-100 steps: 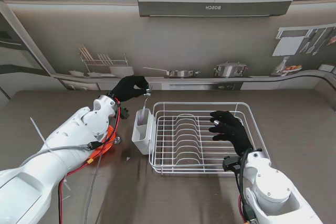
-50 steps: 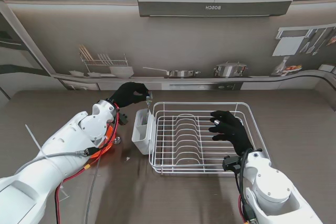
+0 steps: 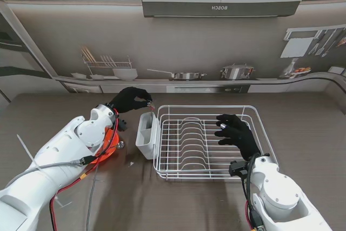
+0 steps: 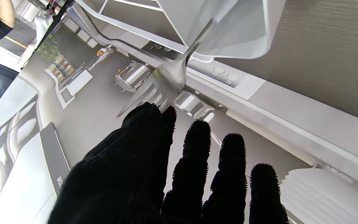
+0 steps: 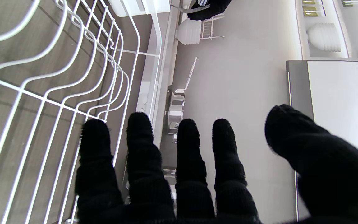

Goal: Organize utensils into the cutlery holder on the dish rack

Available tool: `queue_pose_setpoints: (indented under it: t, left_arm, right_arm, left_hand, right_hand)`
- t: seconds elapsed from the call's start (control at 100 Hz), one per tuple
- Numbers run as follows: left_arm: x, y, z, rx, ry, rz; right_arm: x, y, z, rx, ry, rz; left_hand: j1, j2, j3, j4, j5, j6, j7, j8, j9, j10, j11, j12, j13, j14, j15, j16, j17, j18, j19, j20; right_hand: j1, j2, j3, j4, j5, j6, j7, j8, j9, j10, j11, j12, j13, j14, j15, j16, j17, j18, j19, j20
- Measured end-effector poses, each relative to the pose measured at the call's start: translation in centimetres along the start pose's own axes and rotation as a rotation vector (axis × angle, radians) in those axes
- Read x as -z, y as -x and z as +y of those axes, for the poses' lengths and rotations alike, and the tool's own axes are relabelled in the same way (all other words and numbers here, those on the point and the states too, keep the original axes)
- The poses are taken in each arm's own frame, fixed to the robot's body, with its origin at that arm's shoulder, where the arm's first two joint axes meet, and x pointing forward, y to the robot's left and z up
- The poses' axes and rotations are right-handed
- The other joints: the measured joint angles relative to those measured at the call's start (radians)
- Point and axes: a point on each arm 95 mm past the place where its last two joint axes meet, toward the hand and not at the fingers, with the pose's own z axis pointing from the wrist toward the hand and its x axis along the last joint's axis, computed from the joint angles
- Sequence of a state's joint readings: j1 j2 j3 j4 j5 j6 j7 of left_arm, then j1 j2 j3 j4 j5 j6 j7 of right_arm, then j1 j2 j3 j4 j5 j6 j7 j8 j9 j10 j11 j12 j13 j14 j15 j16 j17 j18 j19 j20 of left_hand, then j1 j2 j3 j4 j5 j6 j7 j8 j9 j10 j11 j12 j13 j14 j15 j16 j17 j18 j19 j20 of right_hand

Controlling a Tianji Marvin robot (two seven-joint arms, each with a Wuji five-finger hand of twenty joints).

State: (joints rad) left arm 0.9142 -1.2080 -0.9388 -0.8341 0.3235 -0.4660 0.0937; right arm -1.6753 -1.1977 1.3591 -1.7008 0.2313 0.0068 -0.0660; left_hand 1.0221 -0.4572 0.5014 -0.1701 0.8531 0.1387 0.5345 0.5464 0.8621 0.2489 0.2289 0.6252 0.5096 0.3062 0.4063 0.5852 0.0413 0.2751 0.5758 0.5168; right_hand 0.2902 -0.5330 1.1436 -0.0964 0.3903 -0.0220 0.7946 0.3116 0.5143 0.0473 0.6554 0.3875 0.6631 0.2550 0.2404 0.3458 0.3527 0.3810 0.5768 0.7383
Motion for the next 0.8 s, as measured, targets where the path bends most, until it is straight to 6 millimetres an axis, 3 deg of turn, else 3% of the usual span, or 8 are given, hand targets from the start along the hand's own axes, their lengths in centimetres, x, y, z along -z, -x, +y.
queue_pose_setpoints:
  t: [0.1,0.24,0.44,0.45,0.48,0.65,0.78,0.8]
  left_arm:
    - [0.3,-0.1,-0.2,-0.015,0.002,0.0]
    - [0.8,-0.3,-0.5,-0.023,0.003,0.001]
    - [2.0,-0.9,-1.2,-0.069,0.009,0.009]
    - [2.1,-0.9,-1.2,-0.071,0.01,0.009]
    - [2.4,-1.0,-1.3,-0.079,0.011,0.009]
    - [4.2,-1.2,-1.6,-0.112,0.023,-0.003]
    - [5.8,-0.9,-1.3,-0.178,0.038,-0.021]
    - [6.1,-0.8,-1.3,-0.186,0.041,-0.024]
  right_arm:
    - [0.0,0.0,0.0,0.0,-0.001,0.0]
    - [0.0,0.0,0.0,0.0,-0.001,0.0]
    - [0.0,0.0,-0.1,0.0,-0.001,0.0]
    - [0.0,0.0,-0.1,0.0,-0.001,0.0]
    - [0.0,0.0,-0.1,0.0,-0.002,0.0]
    - [0.0,0.0,-0.1,0.0,-0.003,-0.001]
    - [0.0,0.0,-0.2,-0.001,-0.005,-0.001]
    - [0.0,0.1,-0.2,-0.001,-0.005,-0.001]
  left_hand:
    - [-0.022,0.002,-0.013,0.001,-0.011,0.005,-0.078,-0.014,-0.007,0.002,0.01,-0.014,-0.001,0.0,-0.002,0.0,0.0,0.002,-0.024,0.002]
    - [-0.116,0.004,0.067,0.012,-0.012,0.04,-0.237,-0.028,-0.026,0.01,-0.006,-0.038,-0.017,0.001,-0.014,-0.001,0.0,0.005,-0.036,0.014]
    - [-0.148,0.003,0.079,0.011,-0.026,0.052,-0.278,-0.055,-0.037,0.011,-0.008,-0.049,-0.017,0.001,-0.016,-0.009,0.0,0.005,-0.049,0.015]
    - [-0.153,0.003,0.08,0.026,-0.026,0.052,-0.281,-0.06,-0.037,0.011,-0.009,-0.049,-0.017,0.001,-0.016,-0.009,0.0,0.005,-0.049,0.015]
    - [-0.168,0.003,0.081,0.026,-0.026,0.052,-0.286,-0.067,-0.037,0.011,-0.01,-0.054,-0.017,0.001,-0.016,-0.009,0.0,0.005,-0.049,0.016]
    - [-0.187,0.004,0.089,0.026,-0.026,0.115,-0.309,-0.103,-0.037,0.024,-0.012,-0.061,-0.017,0.001,-0.017,-0.009,0.0,0.005,-0.049,0.018]
    - [-0.192,0.04,0.09,0.026,-0.02,0.117,-0.312,-0.117,-0.037,0.025,-0.012,-0.063,-0.017,0.008,-0.017,-0.009,0.0,0.005,-0.049,0.024]
    - [-0.191,0.04,0.09,0.043,-0.016,0.117,-0.312,-0.119,-0.037,0.025,-0.012,-0.063,-0.017,0.008,-0.017,-0.009,0.0,0.005,-0.049,0.026]
  right_hand:
    - [0.0,0.0,0.0,0.0,0.0,0.0,0.0,0.0,0.0,0.0,0.0,0.0,0.0,0.0,0.0,0.0,0.0,0.0,0.0,0.0]
    - [0.0,0.0,0.0,0.0,0.0,0.0,0.0,0.0,0.0,0.0,0.0,0.0,0.0,0.0,0.0,0.0,0.0,0.0,0.0,0.0]
    - [0.0,0.0,0.0,0.0,0.0,0.0,0.0,0.0,0.0,0.0,0.0,0.0,0.0,0.0,0.0,0.0,0.0,0.0,0.0,0.0]
    - [0.0,0.0,0.0,0.0,0.0,0.0,0.0,0.0,0.0,0.0,0.0,0.0,0.0,0.0,0.0,0.0,0.0,0.0,0.0,0.0]
    - [0.0,0.0,0.0,0.0,0.0,0.0,0.0,0.0,0.0,0.0,0.0,0.0,0.0,0.0,0.0,0.0,0.0,0.0,0.0,0.0]
    - [0.0,0.0,0.0,0.0,0.0,0.0,0.0,0.0,0.0,0.0,0.0,0.0,0.0,0.0,0.0,0.0,0.0,0.0,0.0,0.0]
    - [0.0,0.0,0.0,0.0,0.0,0.0,0.0,0.0,0.0,0.0,0.0,0.0,0.0,0.0,0.0,0.0,0.0,0.0,0.0,0.0]
    - [0.0,0.0,0.0,0.0,0.0,0.0,0.0,0.0,0.0,0.0,0.0,0.0,0.0,0.0,0.0,0.0,0.0,0.0,0.0,0.0]
